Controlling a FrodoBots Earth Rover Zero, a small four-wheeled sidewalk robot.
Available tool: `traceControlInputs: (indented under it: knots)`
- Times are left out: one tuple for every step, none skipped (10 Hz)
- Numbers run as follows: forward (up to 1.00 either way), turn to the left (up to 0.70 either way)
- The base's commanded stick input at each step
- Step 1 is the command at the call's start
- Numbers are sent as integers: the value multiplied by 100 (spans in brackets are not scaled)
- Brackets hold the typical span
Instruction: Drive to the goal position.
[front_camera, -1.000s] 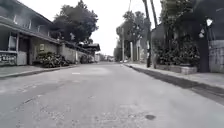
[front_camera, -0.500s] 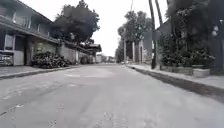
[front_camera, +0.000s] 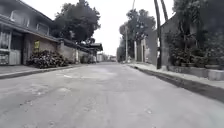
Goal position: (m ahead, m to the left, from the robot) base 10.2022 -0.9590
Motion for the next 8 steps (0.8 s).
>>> traceControlInputs:
  knots:
    - [100, 0]
    - [100, 0]
    - [100, 0]
    - [100, 0]
    - [100, 0]
    - [100, 0]
    - [100, 0]
    - [100, 0]
